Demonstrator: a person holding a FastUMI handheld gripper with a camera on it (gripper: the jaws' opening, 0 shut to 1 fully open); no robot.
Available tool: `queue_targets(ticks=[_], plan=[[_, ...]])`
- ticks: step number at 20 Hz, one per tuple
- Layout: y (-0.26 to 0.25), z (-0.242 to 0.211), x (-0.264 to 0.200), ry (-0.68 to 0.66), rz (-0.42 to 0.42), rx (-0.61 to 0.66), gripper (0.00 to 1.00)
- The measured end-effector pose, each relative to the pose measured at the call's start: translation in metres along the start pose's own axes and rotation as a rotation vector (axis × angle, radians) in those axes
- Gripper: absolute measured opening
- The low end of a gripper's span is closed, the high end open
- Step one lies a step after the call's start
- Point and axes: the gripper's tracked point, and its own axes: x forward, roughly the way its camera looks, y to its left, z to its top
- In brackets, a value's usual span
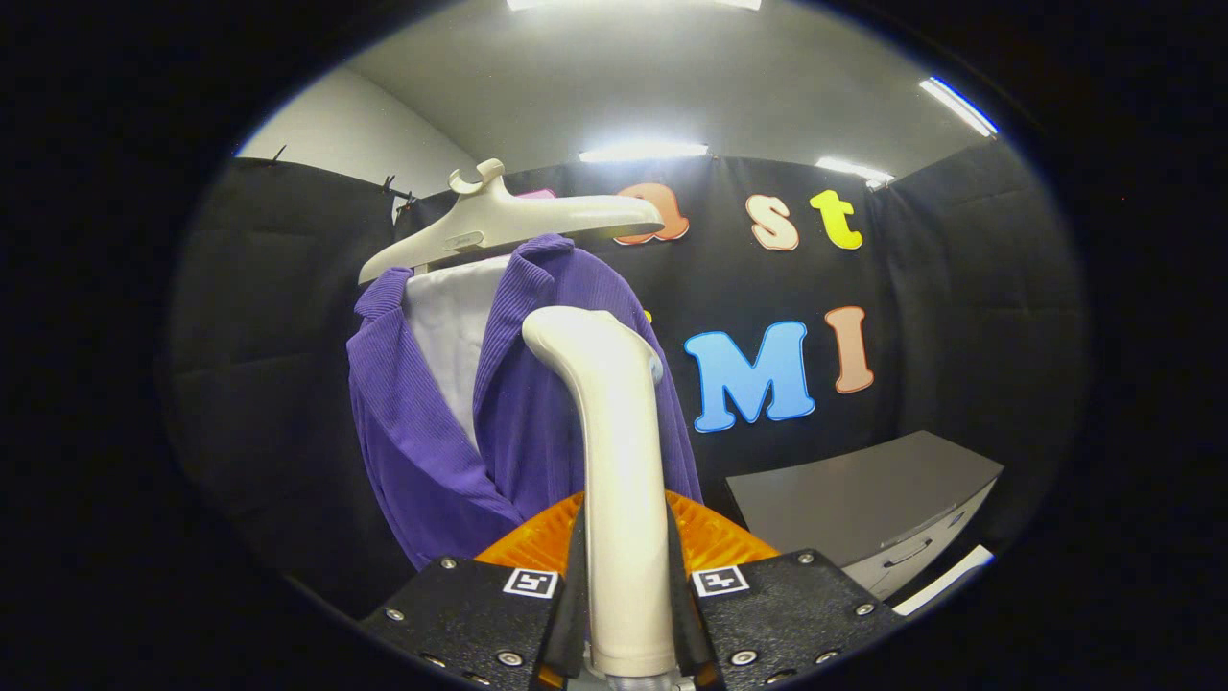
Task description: Iron the clothes twice with a garment steamer, once on the left side and once on the right side.
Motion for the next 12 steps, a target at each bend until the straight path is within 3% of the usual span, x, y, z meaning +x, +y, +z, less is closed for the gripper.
queue_targets(ticks=[12], plan=[[-0.006, -0.030, 0.005, 0.065, -0.005, -0.011, 0.36]])
